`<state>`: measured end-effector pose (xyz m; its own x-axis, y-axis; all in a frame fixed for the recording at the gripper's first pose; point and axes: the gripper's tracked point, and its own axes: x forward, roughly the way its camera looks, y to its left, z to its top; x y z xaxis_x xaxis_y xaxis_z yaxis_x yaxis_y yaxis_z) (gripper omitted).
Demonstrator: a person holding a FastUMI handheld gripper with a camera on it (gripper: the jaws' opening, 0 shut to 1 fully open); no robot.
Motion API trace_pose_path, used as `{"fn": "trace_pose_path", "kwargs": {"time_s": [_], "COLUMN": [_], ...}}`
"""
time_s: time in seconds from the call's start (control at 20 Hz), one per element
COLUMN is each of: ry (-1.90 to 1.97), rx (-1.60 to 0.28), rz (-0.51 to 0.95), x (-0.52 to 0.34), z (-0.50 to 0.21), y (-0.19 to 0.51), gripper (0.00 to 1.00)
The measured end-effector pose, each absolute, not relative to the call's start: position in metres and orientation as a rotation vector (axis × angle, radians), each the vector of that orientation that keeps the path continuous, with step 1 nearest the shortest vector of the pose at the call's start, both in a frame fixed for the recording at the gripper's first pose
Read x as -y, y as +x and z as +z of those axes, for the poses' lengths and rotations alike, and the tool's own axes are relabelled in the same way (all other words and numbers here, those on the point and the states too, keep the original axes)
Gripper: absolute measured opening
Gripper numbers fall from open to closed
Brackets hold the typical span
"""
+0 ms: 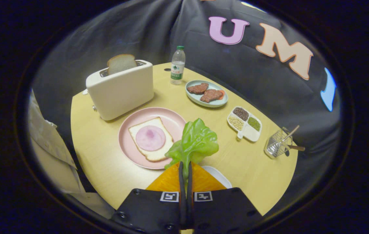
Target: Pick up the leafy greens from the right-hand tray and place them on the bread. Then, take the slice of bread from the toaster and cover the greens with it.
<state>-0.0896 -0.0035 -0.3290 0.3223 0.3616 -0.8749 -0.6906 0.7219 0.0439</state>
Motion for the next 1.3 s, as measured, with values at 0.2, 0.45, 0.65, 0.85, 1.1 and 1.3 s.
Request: {"fn": "trace_pose_path", "kwargs": {"time_s": [0.2, 0.45, 0.65, 0.85, 1.1, 1.3], "ry": [-0.366, -0.337, -0.315, -0.282, -0.309, -0.412], "rx": [-1.012, -1.026, -1.07, -1.119, -1.202, -1.214], "rz": [0.762, 0.828, 0.874, 0.901, 0.87, 0.819], "x": [-0.036, -0.08, -0.104, -0.118, -0.105, -0.086], "z": [-0.326, -0.333, -0.348, -0.363, -0.394, -0.413], "y": [-0.086, -0.089, -0.098, -0.106, -0.11, -0.102], "gripper": [0.03, 0.03, 0.04, 0.04, 0.06, 0.22]}}
